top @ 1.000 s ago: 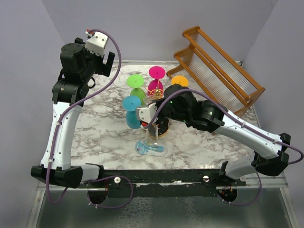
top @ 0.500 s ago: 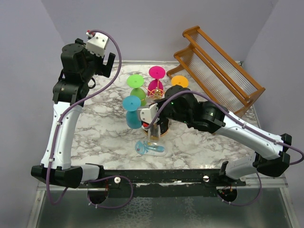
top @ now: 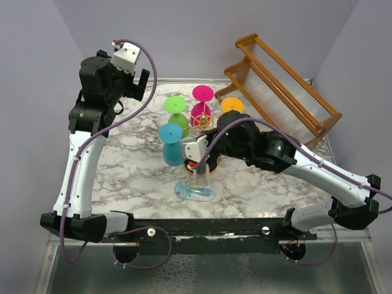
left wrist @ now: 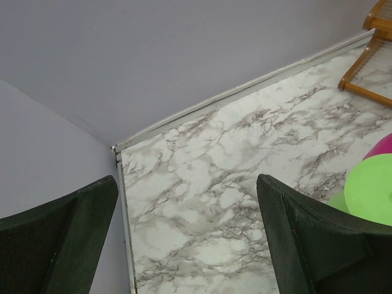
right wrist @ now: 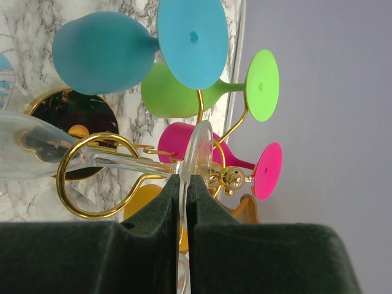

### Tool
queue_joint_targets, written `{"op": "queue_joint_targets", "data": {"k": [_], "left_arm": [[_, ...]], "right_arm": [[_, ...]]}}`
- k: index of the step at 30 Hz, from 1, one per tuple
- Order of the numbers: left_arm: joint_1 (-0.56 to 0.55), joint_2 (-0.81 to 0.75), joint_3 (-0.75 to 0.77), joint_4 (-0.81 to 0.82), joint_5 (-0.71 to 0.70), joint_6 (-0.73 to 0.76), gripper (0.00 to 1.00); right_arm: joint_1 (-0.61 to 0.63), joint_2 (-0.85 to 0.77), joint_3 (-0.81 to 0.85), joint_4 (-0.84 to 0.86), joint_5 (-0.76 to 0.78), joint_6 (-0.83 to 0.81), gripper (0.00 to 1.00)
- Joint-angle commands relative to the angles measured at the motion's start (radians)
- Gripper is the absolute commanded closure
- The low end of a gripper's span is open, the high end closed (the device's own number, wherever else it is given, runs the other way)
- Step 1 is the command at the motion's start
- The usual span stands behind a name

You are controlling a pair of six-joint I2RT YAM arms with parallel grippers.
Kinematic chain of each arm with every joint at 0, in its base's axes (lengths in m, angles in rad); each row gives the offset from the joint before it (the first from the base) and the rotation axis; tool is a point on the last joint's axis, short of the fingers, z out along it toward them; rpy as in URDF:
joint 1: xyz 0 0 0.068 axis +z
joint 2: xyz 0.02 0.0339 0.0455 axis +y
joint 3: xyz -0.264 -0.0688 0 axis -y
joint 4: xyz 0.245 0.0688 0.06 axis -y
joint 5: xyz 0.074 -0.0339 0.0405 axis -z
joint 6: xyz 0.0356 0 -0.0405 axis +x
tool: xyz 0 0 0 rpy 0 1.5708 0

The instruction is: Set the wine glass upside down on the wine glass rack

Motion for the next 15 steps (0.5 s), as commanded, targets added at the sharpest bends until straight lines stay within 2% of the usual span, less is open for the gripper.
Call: {"op": "queue_joint_targets", "data": {"k": [1, 15], "left_arm": [[0.008, -0.003, -0.006, 0.023, 0.021, 0.000, 0.01], [0.008, 0.003, -0.010, 0.017, 0.038, -0.003, 0.01]], "right_arm": [[0.007, -0.033, 0.028, -0.012, -0.031, -0.003, 0.99], [0.008, -0.048, 0.046, -0.059, -0.095, 0.004, 0.99]]}}
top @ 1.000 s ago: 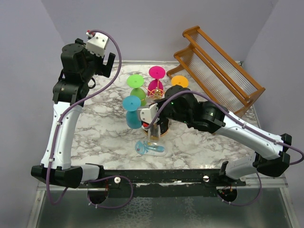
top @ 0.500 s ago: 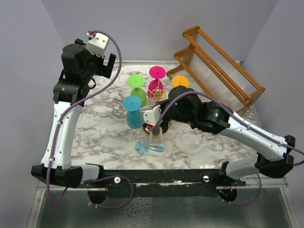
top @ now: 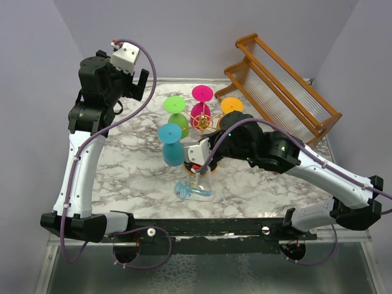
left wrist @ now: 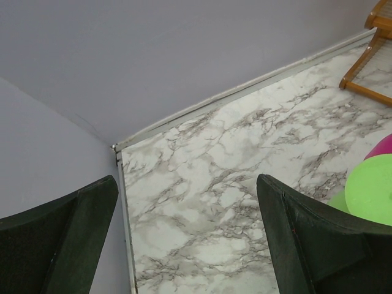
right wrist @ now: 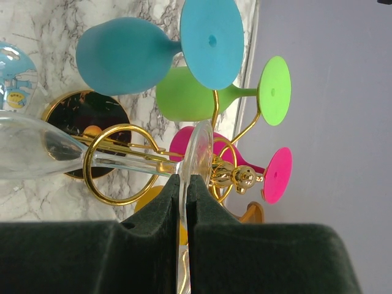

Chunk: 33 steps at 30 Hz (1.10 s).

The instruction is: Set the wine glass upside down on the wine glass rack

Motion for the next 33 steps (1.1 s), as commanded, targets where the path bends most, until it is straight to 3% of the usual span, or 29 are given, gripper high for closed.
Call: {"op": "queue_joint_targets", "data": {"k": [1, 33], "left_arm": [[0.004, 0.003, -0.009, 0.018, 0.024, -0.002, 0.01], [0.005, 0.007, -0.019, 0.011, 0.055, 0.005, 0.01]], "right_arm": [[0.006, -0.032, 0.045, -0.025, -0.046, 0.004, 0.99], [0.007, -0.047, 0.032, -0.079, -0.125, 0.016, 0.91]]}}
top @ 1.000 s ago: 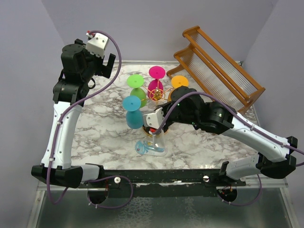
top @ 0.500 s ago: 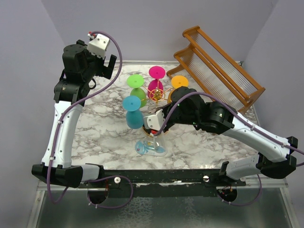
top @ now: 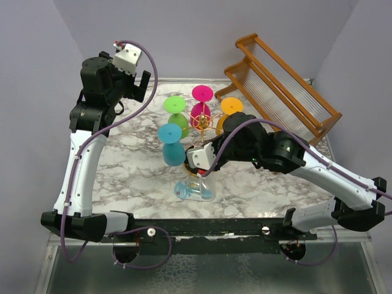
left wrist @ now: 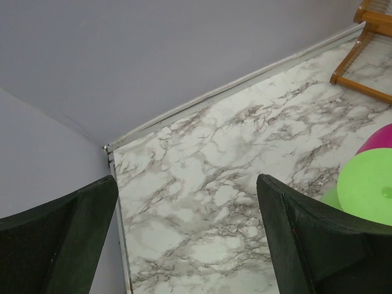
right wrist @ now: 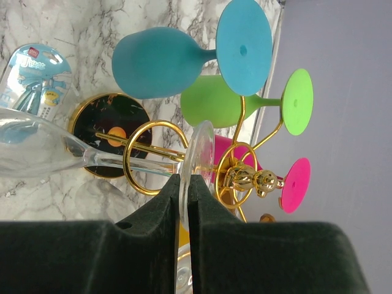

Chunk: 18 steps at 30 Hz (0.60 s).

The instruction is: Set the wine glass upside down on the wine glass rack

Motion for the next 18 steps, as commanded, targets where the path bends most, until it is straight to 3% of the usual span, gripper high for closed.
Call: {"op": "queue_joint_targets", "data": {"k": [1, 18], "left_arm": [[0.005, 0.002, -0.007, 0.013, 0.025, 0.004, 0.01], [0.004, 0.002, -0.013, 0.010, 0.031, 0.012, 0.01]], "right_arm": [[0.007, -0.027, 0.016, 0.008, -0.023, 0.010, 0.91], [0.006, -0.039, -0.012, -0.008, -0.055, 0.011, 0.83]]}}
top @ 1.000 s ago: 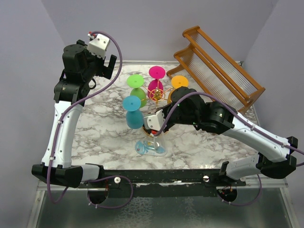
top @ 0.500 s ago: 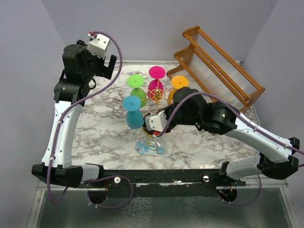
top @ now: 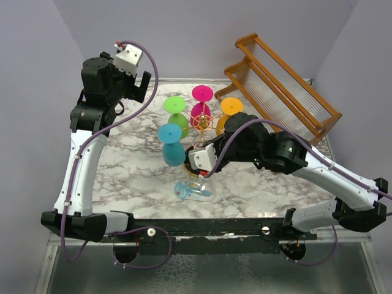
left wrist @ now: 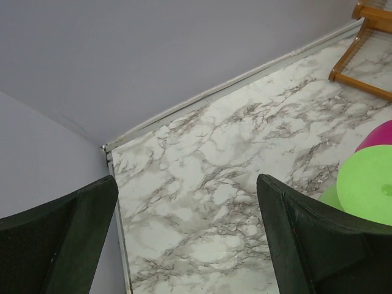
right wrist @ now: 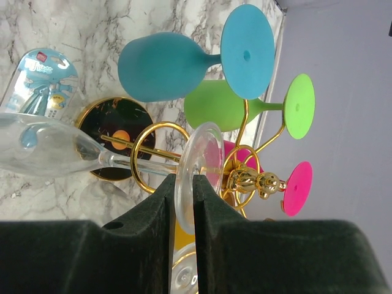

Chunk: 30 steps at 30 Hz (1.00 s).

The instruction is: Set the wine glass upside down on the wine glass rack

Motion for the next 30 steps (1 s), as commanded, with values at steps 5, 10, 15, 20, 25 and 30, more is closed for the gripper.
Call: {"op": "queue_joint_targets", "data": {"k": [5, 10, 15, 20, 25, 30], "left_arm": [[0.004, 0.002, -0.011, 0.010, 0.029, 0.007, 0.01], [0.005, 0.002, -0.013, 0.010, 0.029, 0.010, 0.01], [0.004, 0.002, -0.014, 0.010, 0.029, 0.011, 0.01], [0.004, 0.001, -0.014, 0.009, 0.031, 0.012, 0.01], [0.004, -0.002, -0.018, 0.009, 0.031, 0.015, 0.01], [0.004, -0.001, -0.020, 0.007, 0.034, 0.015, 0.01]], "right_arm": [[0.005, -0.032, -0.027, 0.014, -0.025, 0.017, 0.83], [0.005, -0.030, -0.043, 0.027, -0.016, 0.019, 0.83], [0.004, -0.029, -0.033, 0.017, -0.032, 0.022, 0.81], [0.004, -0.032, -0.019, 0.002, -0.062, 0.026, 0.76], [0.004, -0.034, -0.005, -0.015, -0.093, 0.033, 0.73], [0.005, -0.034, -0.003, -0.023, -0.110, 0.037, 0.72]]}}
